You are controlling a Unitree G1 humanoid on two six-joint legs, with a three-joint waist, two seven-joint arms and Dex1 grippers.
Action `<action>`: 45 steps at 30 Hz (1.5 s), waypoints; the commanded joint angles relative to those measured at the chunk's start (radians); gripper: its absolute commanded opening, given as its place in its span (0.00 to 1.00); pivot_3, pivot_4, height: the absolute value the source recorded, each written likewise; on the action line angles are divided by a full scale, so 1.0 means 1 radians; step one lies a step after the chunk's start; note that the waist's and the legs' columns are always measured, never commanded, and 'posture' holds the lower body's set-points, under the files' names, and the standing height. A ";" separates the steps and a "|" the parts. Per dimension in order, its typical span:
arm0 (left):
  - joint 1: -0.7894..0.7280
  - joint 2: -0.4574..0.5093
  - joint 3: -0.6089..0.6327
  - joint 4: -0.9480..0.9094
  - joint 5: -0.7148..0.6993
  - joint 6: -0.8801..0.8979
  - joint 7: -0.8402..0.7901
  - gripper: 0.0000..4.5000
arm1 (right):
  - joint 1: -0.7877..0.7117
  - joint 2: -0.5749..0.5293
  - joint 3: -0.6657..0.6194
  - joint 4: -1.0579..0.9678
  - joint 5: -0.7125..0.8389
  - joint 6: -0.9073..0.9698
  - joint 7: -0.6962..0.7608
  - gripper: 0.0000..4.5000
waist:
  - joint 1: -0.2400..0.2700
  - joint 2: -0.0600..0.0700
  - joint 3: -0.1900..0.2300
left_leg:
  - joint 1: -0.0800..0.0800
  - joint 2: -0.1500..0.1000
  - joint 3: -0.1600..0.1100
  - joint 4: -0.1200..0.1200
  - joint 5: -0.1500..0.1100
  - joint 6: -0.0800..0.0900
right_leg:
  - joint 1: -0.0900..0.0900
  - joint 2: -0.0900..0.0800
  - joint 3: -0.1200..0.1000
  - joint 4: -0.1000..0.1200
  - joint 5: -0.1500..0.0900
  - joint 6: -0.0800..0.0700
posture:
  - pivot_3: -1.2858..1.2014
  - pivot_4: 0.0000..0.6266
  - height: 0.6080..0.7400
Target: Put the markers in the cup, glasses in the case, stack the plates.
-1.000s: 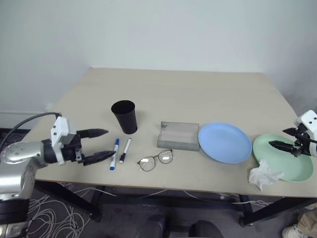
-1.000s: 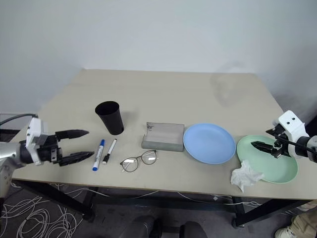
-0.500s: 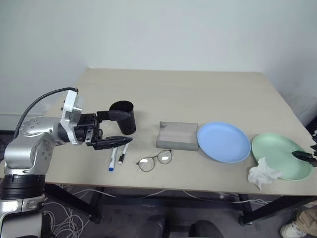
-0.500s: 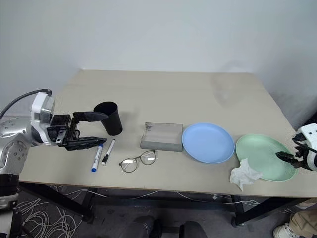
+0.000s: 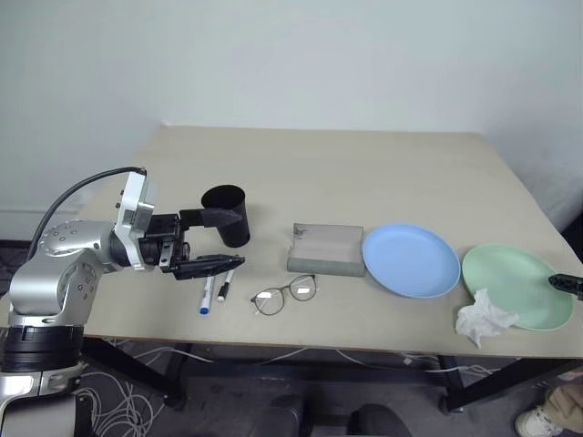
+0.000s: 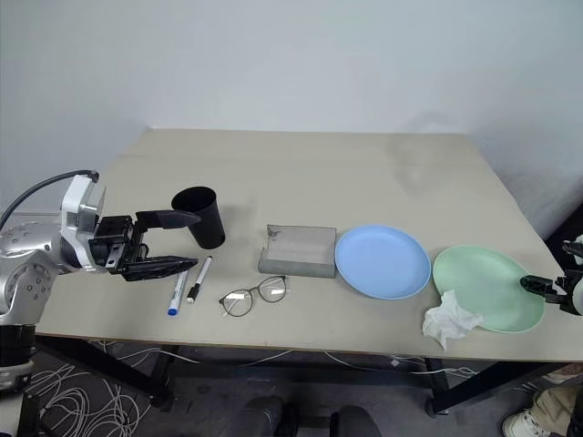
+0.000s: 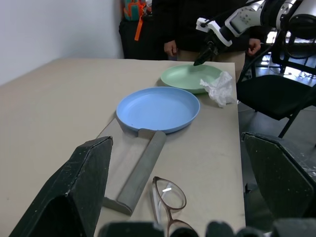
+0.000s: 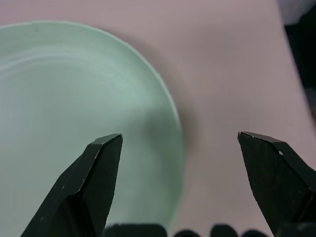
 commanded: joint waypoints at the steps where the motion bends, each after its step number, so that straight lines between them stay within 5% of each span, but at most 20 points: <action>1: 0.001 0.006 0.028 -0.038 -0.003 -0.014 0.012 0.99 | -0.032 -0.005 -0.037 0.009 0.024 0.028 -0.006 0.90 | 0.001 0.000 0.000 | 0.000 0.000 0.000 0.000 0.000 0.000 | 0.000 0.000 0.000 0.000 0.000 0.000 | 0.52 0.00 0.76; 5: 0.010 0.007 0.031 -0.039 -0.002 -0.017 0.019 0.99 | -0.033 0.003 -0.033 0.022 0.023 0.027 -0.010 0.90 | 0.000 0.000 0.000 | 0.000 0.000 0.000 0.000 0.000 0.000 | 0.000 0.000 0.000 0.000 0.000 0.000 | 0.52 0.00 0.76; 8: 0.016 0.009 0.032 -0.041 -0.001 -0.020 0.022 1.00 | -0.025 0.013 -0.030 0.027 0.023 0.030 -0.012 0.76 | 0.000 0.000 0.000 | 0.000 0.000 0.000 0.000 0.000 0.000 | 0.000 0.000 0.000 0.000 0.000 0.000 | 0.52 0.00 0.76; 18: 0.019 0.010 0.031 -0.046 -0.003 -0.022 0.032 1.00 | -0.010 0.034 -0.021 0.034 0.013 0.026 -0.017 0.01 | 0.000 0.000 0.000 | 0.000 0.000 0.000 0.000 0.000 0.000 | 0.000 0.000 0.000 0.000 0.000 0.000 | 0.52 0.00 0.76; 34: 0.019 0.006 0.030 -0.043 0.002 -0.033 0.052 1.00 | -0.205 0.026 -0.113 0.106 0.048 -0.121 -0.158 0.01 | -0.001 -0.001 -0.001 | 0.001 0.000 0.000 0.001 0.000 0.001 | 0.000 0.000 0.001 0.000 0.002 0.001 | 0.52 0.00 0.76; 45: 0.018 0.017 0.035 -0.030 0.013 -0.046 0.049 1.00 | -0.319 0.102 -0.095 -0.018 0.114 0.108 -0.093 0.01 | 0.000 -0.001 -0.001 | 0.000 0.000 0.000 -0.001 0.000 0.001 | -0.001 0.001 0.002 -0.001 0.001 0.001 | 0.52 0.00 0.76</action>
